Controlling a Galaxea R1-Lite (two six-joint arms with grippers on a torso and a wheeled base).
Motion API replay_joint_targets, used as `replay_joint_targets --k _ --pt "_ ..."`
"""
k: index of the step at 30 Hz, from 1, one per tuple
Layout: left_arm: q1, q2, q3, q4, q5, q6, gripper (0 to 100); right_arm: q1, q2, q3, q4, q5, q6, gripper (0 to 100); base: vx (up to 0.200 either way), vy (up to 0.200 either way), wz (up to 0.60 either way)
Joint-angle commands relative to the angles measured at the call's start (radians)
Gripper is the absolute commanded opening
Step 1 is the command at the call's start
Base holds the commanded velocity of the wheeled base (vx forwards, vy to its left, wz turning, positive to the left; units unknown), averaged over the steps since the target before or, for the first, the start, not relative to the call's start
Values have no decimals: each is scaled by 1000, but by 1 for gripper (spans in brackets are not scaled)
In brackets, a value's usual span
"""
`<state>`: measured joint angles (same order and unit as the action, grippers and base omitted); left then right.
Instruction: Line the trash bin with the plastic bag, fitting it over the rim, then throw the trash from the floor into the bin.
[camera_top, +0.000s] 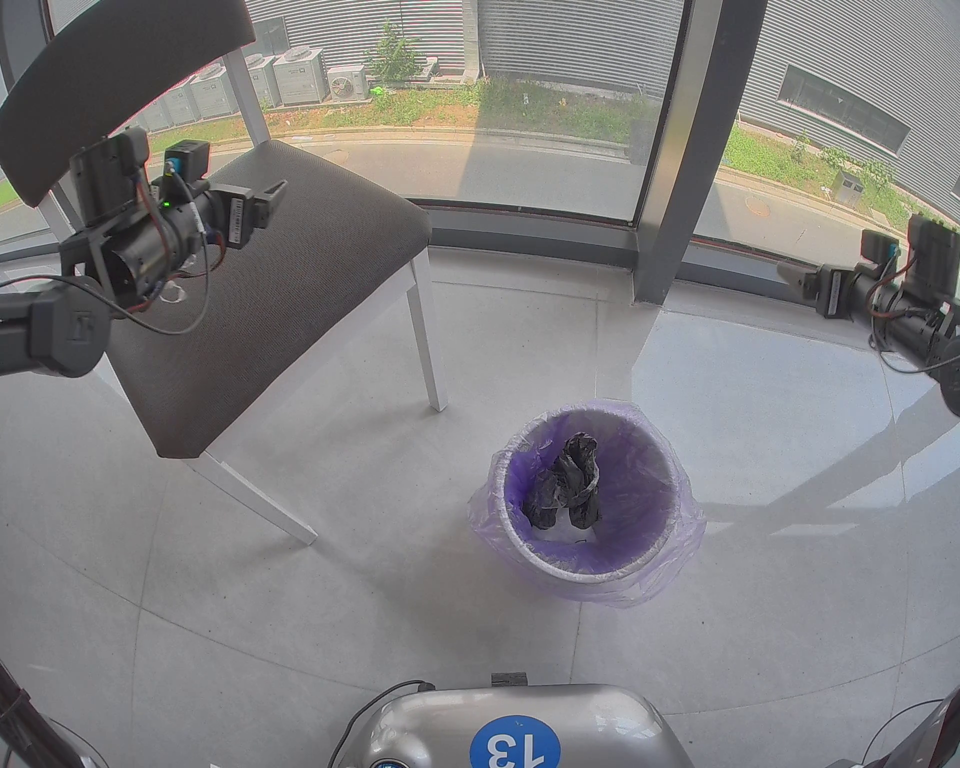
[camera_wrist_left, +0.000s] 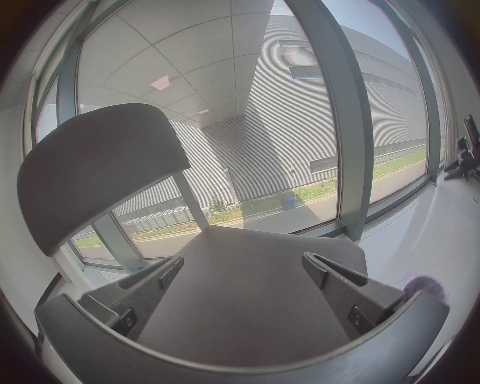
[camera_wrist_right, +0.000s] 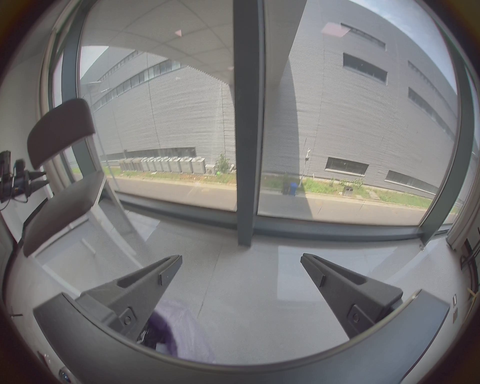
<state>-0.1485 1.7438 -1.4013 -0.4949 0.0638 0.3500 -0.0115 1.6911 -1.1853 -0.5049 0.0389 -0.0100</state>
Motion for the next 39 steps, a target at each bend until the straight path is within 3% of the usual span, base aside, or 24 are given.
replay_joint_targets --k 1,6,14,21,26,29,39 --pt "63 -142 -22 88 -29 -5 100 -62 -36 -218 72 16 5 100 0 0 0" --pt "86 -248 -64 177 -29 -32 100 -74 -45 -378 94 16 5 100 0 0 0" --pt "84 -478 -58 274 -27 -118 100 -96 -211 -527 336 9 10 100 0 0 0" --pt "76 -724 -61 552 -29 -161 100 -105 -341 -643 563 27 13 100 0 0 0" --pt "49 -877 -39 713 -30 -163 100 -35 -511 -609 687 121 108 100 0 0 0" --pt "10 -978 -22 802 -29 -161 100 -16 -626 -573 770 176 124 100 0 0 0" --pt "1 -1281 -39 1116 -12 -141 100 -18 -984 -448 1003 183 117 100 0 0 0"
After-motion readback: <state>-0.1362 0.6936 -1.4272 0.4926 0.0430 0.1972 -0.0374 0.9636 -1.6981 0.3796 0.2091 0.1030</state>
